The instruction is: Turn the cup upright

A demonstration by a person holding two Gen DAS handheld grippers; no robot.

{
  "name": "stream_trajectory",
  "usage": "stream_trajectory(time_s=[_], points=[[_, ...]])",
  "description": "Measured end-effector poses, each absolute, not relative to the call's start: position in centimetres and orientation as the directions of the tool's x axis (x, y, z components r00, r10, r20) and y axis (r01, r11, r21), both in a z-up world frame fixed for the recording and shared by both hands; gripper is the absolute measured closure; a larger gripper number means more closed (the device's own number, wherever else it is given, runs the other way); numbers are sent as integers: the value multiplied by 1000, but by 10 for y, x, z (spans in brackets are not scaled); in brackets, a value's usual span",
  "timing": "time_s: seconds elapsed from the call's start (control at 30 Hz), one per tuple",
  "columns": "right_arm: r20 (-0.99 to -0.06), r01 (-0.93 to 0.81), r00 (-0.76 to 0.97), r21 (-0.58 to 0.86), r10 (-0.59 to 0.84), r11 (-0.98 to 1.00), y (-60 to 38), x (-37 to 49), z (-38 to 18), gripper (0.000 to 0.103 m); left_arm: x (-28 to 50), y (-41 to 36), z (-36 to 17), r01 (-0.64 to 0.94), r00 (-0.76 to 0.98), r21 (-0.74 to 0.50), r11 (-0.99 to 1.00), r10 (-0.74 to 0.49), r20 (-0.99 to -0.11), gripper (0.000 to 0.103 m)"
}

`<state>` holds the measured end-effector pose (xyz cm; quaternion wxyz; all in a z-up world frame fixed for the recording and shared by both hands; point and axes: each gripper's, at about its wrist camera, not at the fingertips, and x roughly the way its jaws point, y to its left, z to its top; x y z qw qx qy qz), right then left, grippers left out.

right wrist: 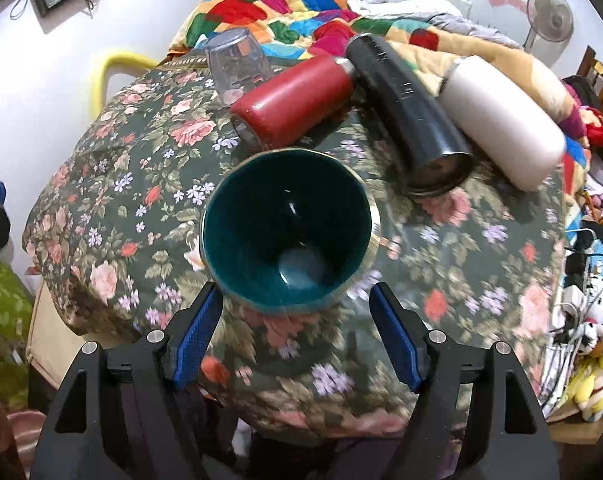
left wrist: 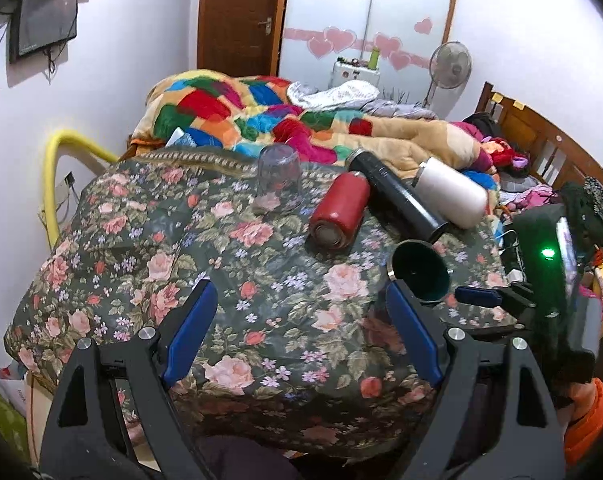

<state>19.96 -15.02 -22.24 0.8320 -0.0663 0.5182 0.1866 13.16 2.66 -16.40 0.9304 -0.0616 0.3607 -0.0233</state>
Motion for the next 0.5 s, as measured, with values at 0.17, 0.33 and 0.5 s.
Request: stream_trajectory(time_s=[0.17, 0.33, 0.5], points=[[-787, -359, 553, 73, 275, 931, -176, 165, -159, 30, 111, 13, -129, 37, 796, -121, 992, -103, -596, 17], [-586, -306, 758, 70, 287, 950, -206, 119, -75, 30, 77, 0, -77, 75, 877, -115, 990, -121, -465, 16], [-373, -283, 878, 104, 301, 954, -227, 68, -13, 30, 37, -11, -29, 93, 942, -91, 991, -117, -315, 5]])
